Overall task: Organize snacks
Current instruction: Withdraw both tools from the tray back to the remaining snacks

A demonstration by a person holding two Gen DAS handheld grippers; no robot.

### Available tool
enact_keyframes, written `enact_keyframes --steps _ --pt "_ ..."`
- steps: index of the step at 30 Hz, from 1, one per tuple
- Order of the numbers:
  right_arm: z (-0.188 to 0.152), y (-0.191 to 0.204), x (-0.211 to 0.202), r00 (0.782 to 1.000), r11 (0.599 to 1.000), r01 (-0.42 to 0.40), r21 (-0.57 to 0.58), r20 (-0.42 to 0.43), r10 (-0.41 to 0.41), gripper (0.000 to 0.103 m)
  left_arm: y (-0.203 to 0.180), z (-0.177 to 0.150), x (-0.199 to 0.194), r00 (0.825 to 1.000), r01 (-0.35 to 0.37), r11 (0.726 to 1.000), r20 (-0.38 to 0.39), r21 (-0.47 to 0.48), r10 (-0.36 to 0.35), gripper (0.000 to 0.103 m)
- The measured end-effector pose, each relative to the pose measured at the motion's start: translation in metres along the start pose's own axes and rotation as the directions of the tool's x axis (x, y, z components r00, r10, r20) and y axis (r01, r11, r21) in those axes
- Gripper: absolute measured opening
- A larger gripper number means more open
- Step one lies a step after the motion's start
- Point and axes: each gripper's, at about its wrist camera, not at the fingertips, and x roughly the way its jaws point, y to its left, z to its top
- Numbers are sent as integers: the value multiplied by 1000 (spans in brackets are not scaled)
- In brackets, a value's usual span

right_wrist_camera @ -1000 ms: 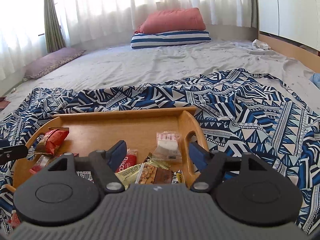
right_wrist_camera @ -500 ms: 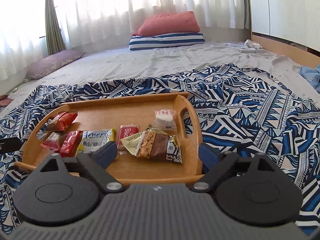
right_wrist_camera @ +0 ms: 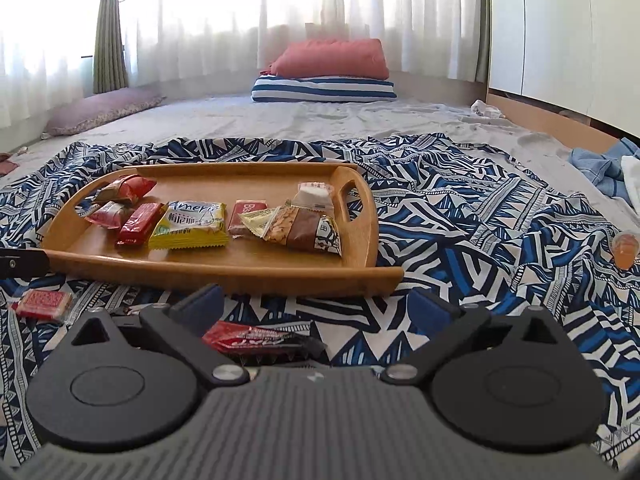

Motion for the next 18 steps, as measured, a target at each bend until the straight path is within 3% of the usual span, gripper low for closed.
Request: enact_keyframes --steps 8,18 --pt "-34 20 -13 998 998 52 -36 45 -50 103 -6 -23 6 999 -45 999 17 -18 45 103" --pt "-46 22 -4 998 998 69 4 8 -69 103 -16 -38 20 991 -130 991 23 15 129 103"
